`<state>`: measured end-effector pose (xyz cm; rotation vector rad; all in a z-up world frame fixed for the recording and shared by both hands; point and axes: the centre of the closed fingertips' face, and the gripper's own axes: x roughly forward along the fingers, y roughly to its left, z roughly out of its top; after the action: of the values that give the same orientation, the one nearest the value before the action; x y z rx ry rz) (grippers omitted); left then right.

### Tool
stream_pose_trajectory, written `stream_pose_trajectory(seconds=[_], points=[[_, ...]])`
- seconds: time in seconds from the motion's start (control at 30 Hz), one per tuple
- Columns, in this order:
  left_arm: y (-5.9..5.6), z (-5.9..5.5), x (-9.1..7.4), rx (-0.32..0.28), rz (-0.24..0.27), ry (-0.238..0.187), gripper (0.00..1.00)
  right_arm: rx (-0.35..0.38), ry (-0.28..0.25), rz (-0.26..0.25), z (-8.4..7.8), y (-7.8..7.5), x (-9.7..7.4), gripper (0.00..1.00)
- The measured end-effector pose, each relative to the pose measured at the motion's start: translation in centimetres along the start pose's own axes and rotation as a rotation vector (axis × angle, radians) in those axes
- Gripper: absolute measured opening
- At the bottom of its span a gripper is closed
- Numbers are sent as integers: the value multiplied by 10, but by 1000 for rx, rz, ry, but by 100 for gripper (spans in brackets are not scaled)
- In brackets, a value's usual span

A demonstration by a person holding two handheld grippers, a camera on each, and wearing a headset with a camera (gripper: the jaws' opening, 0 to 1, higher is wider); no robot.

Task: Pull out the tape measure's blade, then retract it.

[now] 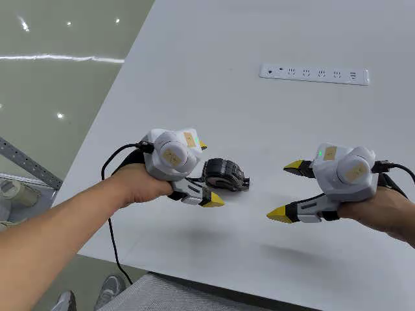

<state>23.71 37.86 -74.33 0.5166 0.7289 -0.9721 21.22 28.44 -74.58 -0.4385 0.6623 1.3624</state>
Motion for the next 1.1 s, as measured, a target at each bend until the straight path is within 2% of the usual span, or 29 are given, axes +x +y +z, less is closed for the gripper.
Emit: stream_pose_trajectory(seconds=[0.23, 0.33, 0.63, 0.93, 1.1], points=[[2, 3, 12, 31, -19, 13, 71, -40, 13, 12, 1, -5, 15, 59], [4, 1, 17, 58, -19, 34, 70, -48, 15, 19, 1, -8, 23, 58], [5, -3, 28, 107, -35, 62, 65, -85, 39, 39, -8, -17, 43, 54], [4, -10, 39, 164, -61, 95, 60, -112, 49, 51, -11, -23, 59, 49], [4, -14, 43, 182, -66, 110, 58, -152, 54, 68, -14, -25, 67, 42]])
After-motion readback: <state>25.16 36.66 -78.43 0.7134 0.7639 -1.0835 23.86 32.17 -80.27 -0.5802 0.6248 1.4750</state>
